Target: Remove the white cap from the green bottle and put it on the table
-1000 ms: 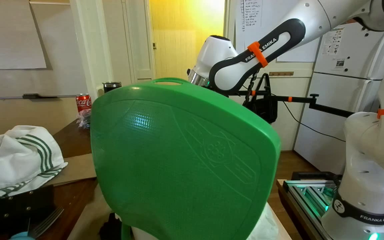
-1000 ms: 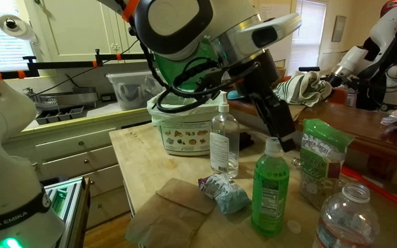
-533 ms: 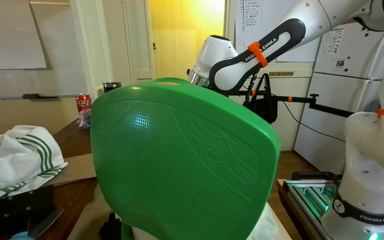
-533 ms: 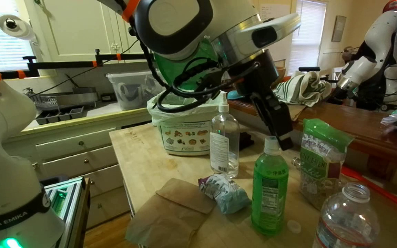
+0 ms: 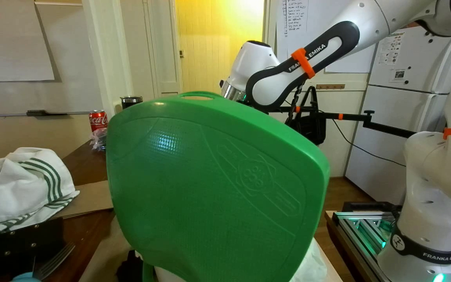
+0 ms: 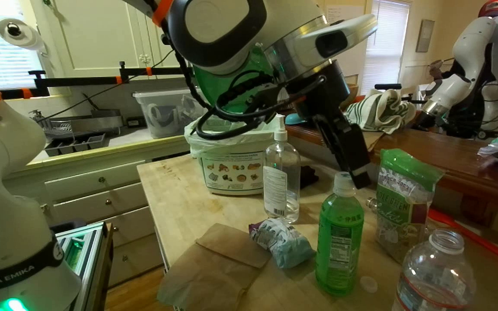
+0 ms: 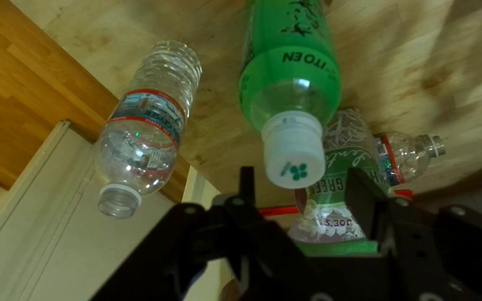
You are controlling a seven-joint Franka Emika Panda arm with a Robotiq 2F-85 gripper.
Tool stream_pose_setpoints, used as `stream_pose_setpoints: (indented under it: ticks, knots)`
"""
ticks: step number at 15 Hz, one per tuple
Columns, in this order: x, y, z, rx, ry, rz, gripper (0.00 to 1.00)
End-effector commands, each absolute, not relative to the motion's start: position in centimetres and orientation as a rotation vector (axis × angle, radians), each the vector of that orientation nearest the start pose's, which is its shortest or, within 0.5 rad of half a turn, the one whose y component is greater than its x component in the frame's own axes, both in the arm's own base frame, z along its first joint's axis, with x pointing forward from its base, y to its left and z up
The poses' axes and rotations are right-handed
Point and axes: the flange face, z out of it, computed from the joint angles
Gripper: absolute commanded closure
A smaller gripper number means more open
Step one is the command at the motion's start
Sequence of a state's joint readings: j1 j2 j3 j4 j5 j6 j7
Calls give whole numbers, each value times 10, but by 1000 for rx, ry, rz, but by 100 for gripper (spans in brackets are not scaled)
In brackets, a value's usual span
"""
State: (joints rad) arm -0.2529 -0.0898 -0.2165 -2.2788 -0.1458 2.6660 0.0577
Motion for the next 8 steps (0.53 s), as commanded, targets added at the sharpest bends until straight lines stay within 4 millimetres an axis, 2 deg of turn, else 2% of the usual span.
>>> stream_pose_setpoints:
  ticks: [1,2,5,6,8]
  knots:
    - [478,-241,446,-3160,667,-748,10]
    - [477,-240,446,-3162,661,-741,2]
    - [476,-239,445,-3168,652,-725,4]
    - [476,-238,444,-3168,649,-720,13]
    - [476,-237,442,-3170,643,-710,22]
